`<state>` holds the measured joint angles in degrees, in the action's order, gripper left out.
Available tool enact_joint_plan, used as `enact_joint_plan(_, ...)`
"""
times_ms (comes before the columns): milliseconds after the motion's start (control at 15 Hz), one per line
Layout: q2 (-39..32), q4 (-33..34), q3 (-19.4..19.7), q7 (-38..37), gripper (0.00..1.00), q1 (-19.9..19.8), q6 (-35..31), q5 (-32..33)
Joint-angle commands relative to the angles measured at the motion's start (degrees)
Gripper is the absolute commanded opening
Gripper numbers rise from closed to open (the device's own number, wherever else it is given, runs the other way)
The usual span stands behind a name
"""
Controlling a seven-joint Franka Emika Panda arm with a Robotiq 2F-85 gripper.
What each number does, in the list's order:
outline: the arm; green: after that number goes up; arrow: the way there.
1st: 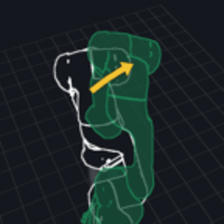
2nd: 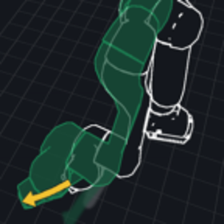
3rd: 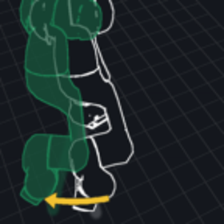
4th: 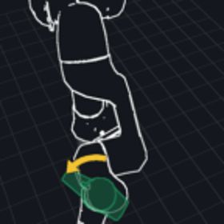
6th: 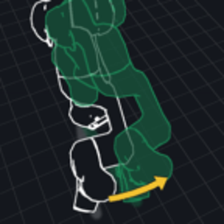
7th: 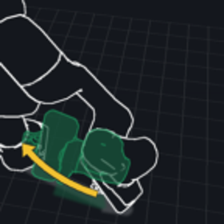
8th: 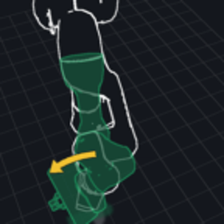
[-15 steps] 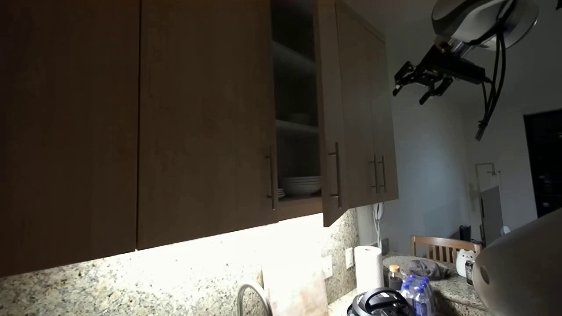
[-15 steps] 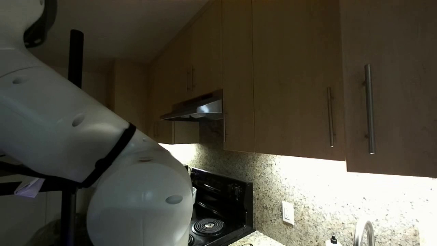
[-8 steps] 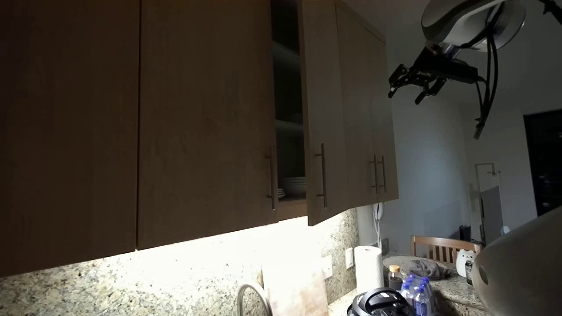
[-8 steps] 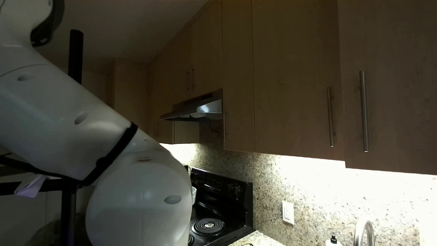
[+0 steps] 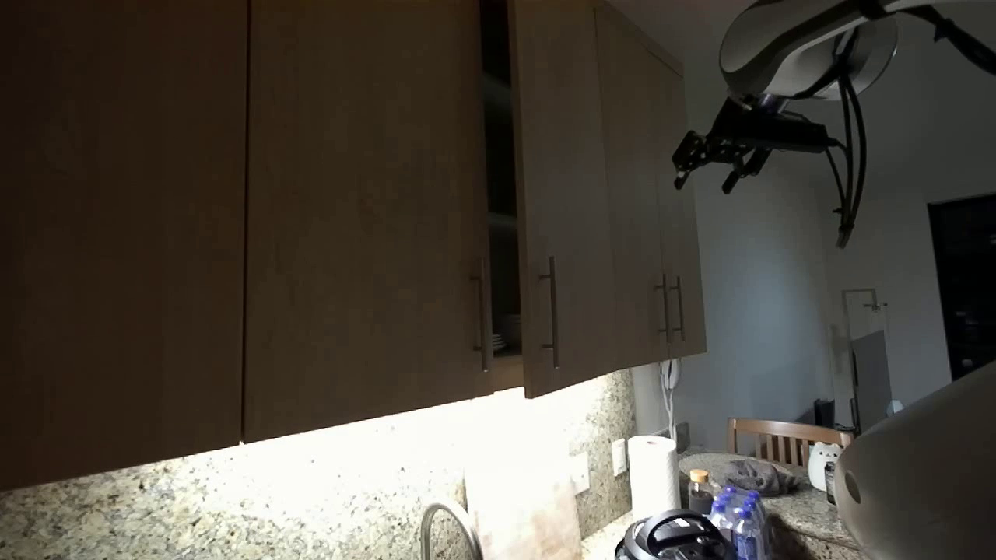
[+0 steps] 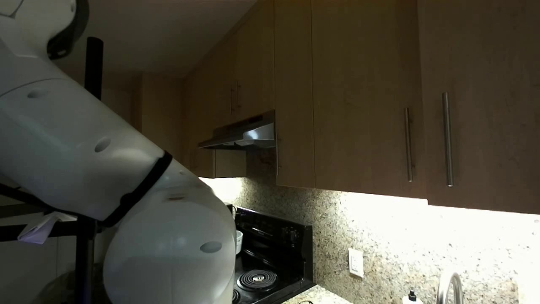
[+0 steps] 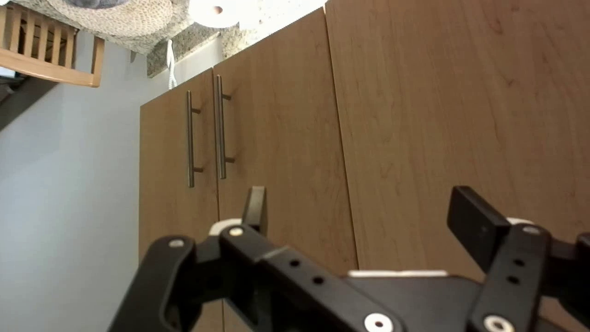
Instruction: Open the top right cabinet door
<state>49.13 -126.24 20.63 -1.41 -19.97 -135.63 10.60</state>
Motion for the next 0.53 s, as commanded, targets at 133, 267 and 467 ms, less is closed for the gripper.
enact_joint_plan(133,-0.64,-1.60,-2.74,2.47,1.00,-0.38,0.12,1.14)
enact_joint_plan(267,-0.75,-1.78,-3.37,3.18,1.00,0.42,0.71,0.94)
enact_joint_plan(467,-1.97,-1.49,-4.73,4.50,1.00,2.14,2.15,0.73)
